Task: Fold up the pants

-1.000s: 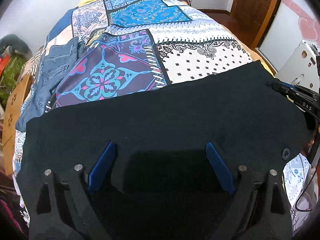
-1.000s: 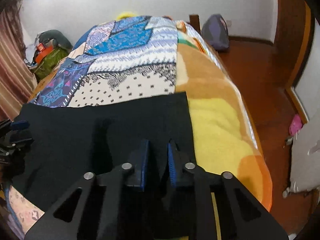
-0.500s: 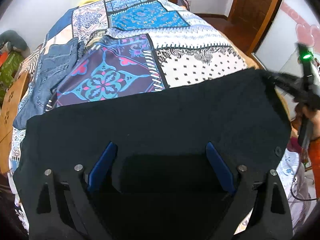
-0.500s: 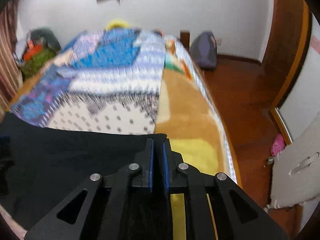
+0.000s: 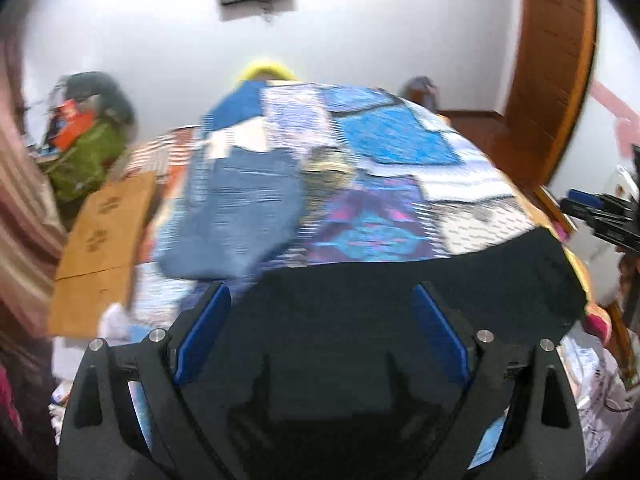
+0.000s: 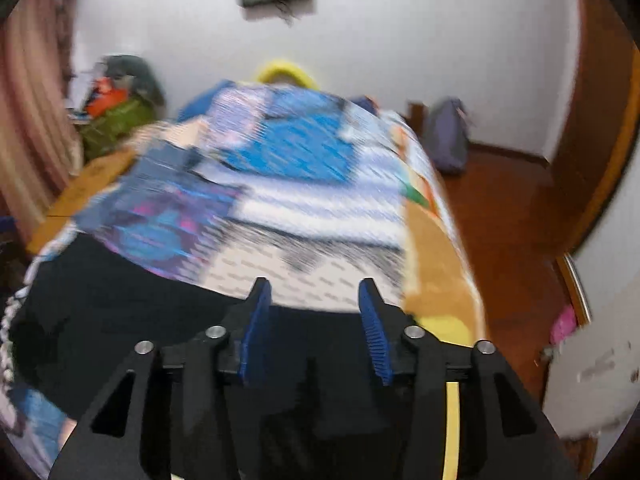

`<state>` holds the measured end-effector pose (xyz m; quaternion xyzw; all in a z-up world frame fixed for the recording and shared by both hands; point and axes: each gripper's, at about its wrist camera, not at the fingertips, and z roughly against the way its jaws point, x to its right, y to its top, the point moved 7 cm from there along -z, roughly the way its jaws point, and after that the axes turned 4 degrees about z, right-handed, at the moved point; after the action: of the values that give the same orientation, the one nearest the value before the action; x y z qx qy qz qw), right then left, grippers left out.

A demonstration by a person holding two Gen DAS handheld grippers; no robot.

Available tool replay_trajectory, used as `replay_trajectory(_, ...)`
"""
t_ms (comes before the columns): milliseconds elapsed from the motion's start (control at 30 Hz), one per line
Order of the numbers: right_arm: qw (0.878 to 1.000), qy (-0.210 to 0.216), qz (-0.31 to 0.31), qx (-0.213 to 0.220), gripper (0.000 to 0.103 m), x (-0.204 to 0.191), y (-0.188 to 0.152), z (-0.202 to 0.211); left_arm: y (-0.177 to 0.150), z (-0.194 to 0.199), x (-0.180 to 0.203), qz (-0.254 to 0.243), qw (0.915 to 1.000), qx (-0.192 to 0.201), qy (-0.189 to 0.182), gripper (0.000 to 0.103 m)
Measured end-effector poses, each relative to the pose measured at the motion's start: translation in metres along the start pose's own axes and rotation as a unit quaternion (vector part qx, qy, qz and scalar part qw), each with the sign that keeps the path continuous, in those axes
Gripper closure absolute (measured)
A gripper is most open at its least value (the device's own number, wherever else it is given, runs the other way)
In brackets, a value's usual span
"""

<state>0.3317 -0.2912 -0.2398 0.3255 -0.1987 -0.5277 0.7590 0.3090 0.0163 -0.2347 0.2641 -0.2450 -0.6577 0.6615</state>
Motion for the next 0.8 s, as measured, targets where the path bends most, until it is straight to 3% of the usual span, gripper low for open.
replay_trajectory(167, 0.996, 0.076, 0.032, 0.02, 0.058, -0.08, 0.032, -0.001, -0.015, 0.013, -0.09, 0.028, 0.9977, 0.001, 0.061, 0.01)
replay_trajectory(267, 0.993, 0.109, 0.047, 0.017, 0.058, -0.119, 0.04, -0.015, -0.034, 0.002, -0.136, 0.048, 0.9955, -0.024, 0.078, 0.01)
replay_trajectory(467, 0.983, 0.166, 0.078, -0.015, 0.058, -0.198, 0.046, -0.061, -0.079, -0.04, -0.193, 0.096, 0.9896, -0.088, 0.062, 0.01)
replay_trajectory(700, 0.967, 0.211, 0.111, -0.087, 0.058, -0.266, 0.036, -0.119, -0.113, -0.092, -0.215, 0.104, 0.9843, -0.131, 0.058, 0.01)
replay_trajectory(800, 0.958, 0.231, 0.128, -0.108, 0.058, -0.286, 0.029, -0.133, -0.122, -0.108, -0.223, 0.129, 0.981, -0.142, 0.028, 0.019)
